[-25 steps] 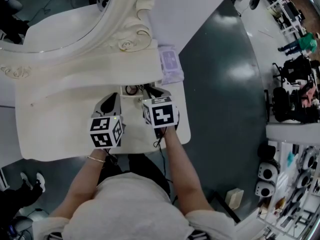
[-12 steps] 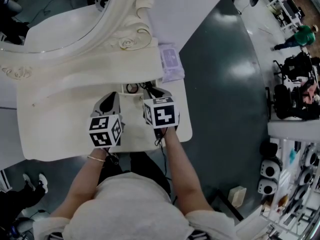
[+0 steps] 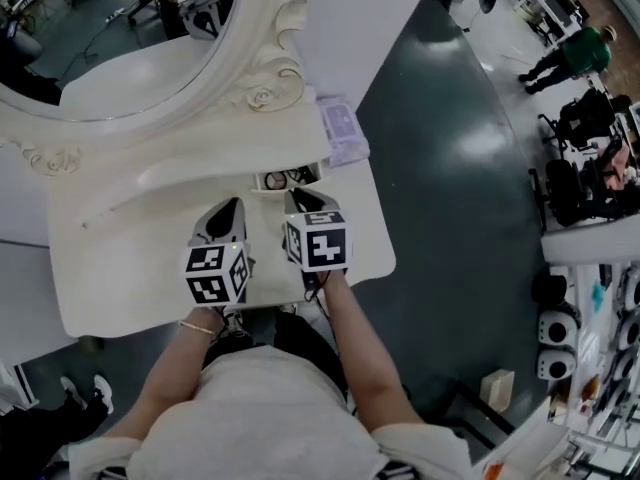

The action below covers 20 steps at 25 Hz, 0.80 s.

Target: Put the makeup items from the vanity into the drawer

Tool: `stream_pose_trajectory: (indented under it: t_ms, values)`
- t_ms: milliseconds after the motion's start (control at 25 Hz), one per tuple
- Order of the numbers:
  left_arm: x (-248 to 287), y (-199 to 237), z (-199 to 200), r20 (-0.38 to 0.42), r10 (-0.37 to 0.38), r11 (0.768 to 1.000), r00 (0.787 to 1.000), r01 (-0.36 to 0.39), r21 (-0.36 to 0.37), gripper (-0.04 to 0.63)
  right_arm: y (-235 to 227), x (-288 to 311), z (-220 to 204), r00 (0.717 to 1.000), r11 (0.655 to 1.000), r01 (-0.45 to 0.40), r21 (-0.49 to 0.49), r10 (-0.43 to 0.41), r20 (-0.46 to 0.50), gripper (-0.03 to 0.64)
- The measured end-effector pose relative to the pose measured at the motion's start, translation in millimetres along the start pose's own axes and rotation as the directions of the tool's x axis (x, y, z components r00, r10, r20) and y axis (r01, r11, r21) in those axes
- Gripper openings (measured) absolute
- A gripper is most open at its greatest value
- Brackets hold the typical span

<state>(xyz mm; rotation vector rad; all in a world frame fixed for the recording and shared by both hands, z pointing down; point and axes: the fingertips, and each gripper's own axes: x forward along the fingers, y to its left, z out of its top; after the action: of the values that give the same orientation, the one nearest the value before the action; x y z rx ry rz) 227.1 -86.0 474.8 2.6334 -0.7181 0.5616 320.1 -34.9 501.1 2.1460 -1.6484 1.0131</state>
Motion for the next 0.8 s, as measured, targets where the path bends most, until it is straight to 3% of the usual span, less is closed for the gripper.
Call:
stream_pose_trajectory:
  t_ms: [240,560,800]
  values:
    - [-24.9,8.0,12.0,0.032,-0.036,0.998,0.999,0.034,0.044,0.002,35.3,-10.7,4.9,0.997,0.999,0.026,-0.024,-0.024,0.07,0.026]
    - [-53.9,22.9,27.4,0.084,-0.059,0.997,0.995,0.055,0.05,0.002,73.5,-32.3,9.6,0.99,0.998,0.04,-0.048,-0.033,0.139,0.025]
    - [-78.6,29.8,26.5,0.083,-0.093,0.994,0.992,0.087,0.07,0.002,88.5,-52.5,6.8,0.971,0.993,0.118,-0.022,-0.11,0.213,0.018]
